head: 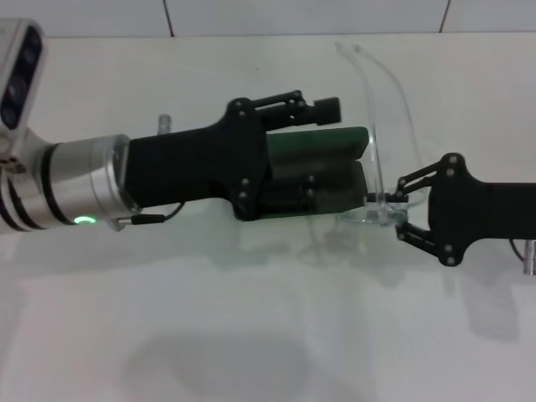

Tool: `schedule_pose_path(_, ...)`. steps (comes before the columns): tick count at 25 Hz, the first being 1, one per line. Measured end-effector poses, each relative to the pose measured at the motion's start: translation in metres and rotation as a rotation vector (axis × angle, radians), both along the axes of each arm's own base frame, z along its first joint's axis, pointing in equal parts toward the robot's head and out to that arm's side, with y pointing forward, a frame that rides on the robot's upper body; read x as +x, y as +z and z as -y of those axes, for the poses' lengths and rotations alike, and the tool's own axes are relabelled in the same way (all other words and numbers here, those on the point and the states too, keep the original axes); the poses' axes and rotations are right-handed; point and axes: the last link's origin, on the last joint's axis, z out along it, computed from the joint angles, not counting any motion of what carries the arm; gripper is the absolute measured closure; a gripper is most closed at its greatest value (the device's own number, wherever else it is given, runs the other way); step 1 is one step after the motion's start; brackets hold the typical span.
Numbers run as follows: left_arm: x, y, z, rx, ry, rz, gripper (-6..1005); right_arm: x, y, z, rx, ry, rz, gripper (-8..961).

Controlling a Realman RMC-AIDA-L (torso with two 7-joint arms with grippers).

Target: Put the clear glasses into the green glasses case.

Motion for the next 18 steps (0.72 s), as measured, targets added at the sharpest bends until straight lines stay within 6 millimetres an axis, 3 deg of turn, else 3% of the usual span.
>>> schedule_pose_path(11,0.013,-0.012,0.005,-0.042,-0.076,-0.011,289,-0.012,-0.013,-0.001,-0.049,0.035,-0.015,835)
schedule_pose_path(18,0.009,-0.006,0.002,-0.036,-0.041,0.004,289,-0.015,-0.015,-0.003,-0.052,0.047,-0.006,835)
